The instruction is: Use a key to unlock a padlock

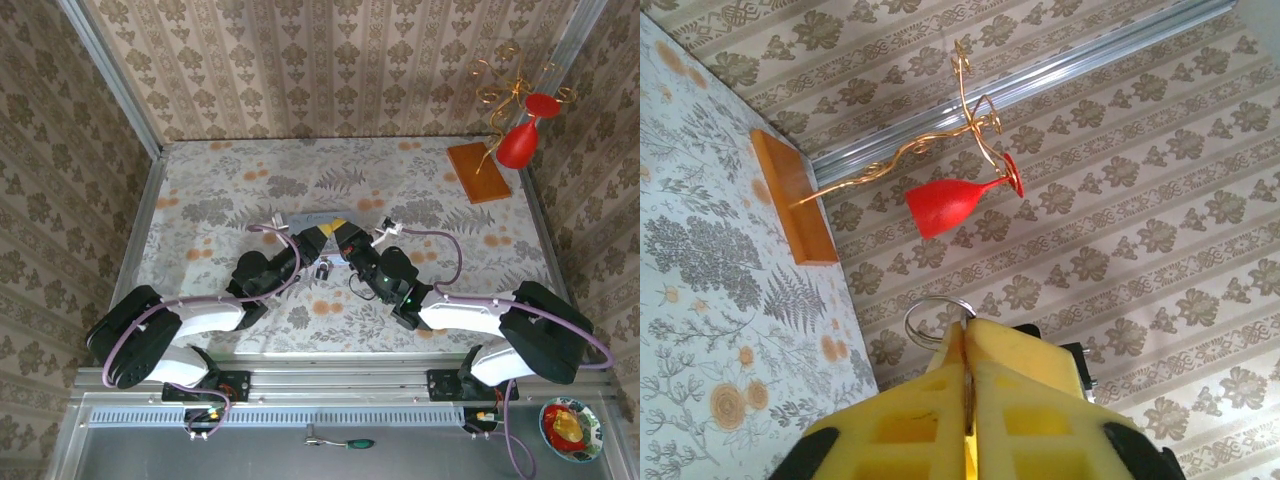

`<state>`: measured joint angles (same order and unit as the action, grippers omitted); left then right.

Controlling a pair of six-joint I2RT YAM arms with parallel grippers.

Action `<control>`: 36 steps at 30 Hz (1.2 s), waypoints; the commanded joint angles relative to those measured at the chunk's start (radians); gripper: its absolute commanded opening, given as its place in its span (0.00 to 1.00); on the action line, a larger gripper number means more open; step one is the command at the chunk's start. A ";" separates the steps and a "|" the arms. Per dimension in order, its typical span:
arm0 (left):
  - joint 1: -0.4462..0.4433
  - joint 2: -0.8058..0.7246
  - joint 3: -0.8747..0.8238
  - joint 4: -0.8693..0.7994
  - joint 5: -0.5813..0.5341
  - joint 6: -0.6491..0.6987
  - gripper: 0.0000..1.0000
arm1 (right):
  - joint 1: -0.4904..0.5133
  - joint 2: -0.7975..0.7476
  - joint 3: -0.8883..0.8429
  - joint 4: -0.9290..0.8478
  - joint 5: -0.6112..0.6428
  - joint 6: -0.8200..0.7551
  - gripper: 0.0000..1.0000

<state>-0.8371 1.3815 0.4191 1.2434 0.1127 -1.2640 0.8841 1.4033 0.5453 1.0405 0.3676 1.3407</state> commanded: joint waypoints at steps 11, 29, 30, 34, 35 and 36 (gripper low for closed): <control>0.169 -0.083 0.046 -0.292 0.212 0.119 0.00 | -0.104 -0.123 0.007 -0.366 -0.150 -0.084 0.39; 0.136 -0.179 0.571 -1.730 0.237 1.073 0.00 | -0.309 -0.380 -0.066 -0.604 -0.699 -0.607 0.53; 0.124 -0.177 0.579 -1.737 0.251 1.091 0.00 | -0.309 -0.372 -0.070 -0.574 -0.726 -0.604 0.53; 0.100 -0.176 0.597 -1.740 0.352 1.140 0.00 | -0.310 -0.338 -0.069 -0.500 -0.828 -0.612 0.53; 0.095 -0.178 0.601 -1.742 0.371 1.154 0.00 | -0.311 -0.325 -0.067 -0.490 -0.852 -0.612 0.53; 0.090 -0.180 0.605 -1.743 0.387 1.167 0.00 | -0.313 -0.311 -0.059 -0.491 -0.879 -0.614 0.52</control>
<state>-0.7349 1.2015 0.9791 -0.4412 0.4194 -0.1967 0.5766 1.0702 0.4801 0.4759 -0.3836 0.7578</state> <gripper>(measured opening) 0.064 0.525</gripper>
